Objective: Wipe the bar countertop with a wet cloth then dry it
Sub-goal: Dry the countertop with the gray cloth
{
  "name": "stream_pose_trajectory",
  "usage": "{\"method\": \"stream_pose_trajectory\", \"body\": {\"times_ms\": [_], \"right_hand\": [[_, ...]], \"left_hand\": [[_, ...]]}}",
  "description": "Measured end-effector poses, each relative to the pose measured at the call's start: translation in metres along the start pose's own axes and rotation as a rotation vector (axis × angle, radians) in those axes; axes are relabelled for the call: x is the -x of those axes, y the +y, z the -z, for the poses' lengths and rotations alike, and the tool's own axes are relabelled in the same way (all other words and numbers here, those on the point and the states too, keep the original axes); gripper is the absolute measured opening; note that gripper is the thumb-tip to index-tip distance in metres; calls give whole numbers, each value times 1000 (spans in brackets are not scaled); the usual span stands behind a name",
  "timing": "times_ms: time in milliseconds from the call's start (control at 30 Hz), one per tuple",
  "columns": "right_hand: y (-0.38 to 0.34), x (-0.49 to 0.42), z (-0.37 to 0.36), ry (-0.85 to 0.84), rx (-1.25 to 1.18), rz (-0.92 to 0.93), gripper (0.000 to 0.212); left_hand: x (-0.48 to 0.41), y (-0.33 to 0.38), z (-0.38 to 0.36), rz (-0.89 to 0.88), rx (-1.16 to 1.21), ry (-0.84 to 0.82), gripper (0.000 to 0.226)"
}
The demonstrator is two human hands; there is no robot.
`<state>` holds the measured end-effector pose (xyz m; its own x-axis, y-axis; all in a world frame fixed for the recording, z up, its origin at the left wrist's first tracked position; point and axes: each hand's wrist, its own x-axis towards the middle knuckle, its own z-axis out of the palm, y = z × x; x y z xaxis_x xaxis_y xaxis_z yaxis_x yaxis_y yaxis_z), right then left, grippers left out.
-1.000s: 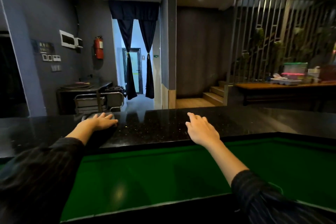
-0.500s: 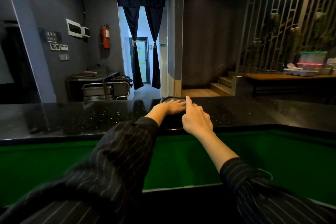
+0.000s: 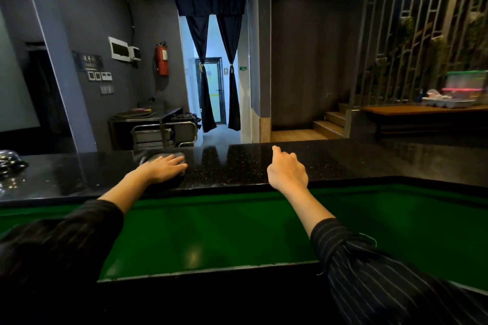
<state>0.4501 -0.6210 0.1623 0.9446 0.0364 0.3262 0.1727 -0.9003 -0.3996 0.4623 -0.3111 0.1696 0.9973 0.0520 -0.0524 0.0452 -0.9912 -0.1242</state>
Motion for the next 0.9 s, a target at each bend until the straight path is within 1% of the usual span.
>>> {"method": "stream_pose_trajectory", "body": {"times_ms": [67,100,200,333,400,467,533,567,633,700,800,867,900], "right_hand": [[-1,1,1,7,19,2,49],[0,2,3,10,23,-7,48],[-2,5,5,7,30,-22,47],[-2,7,6,-2,14,-16,46],[-3,9,8,-16,6,-18,46],[-4,10,10,-46,-7,-19,48],[-3,9,11,-88,-55,-25,53],[-2,8,13,-110,-97,-31,56],[-2,9,15,-153,-230,-40,60],[-13,18,16,-190,-329,45,67],[-51,37,11,-230,-361,259,76],[-88,51,4,-319,-410,354,75],[-108,57,-1,-367,-444,390,70]], "left_hand": [[5,31,7,-43,3,-6,50],[8,50,10,-70,43,3,54],[22,106,17,-119,174,39,75],[45,153,22,-218,179,35,108],[56,157,22,-284,136,48,112],[66,155,20,-355,105,59,99],[77,149,17,-426,127,90,86],[83,143,16,-453,177,111,82],[93,124,13,-472,354,186,67],[104,98,9,-453,555,320,55],[121,50,1,-373,796,499,40],[133,13,-2,-311,938,570,27],[138,-7,-2,-265,1016,596,24]]}}
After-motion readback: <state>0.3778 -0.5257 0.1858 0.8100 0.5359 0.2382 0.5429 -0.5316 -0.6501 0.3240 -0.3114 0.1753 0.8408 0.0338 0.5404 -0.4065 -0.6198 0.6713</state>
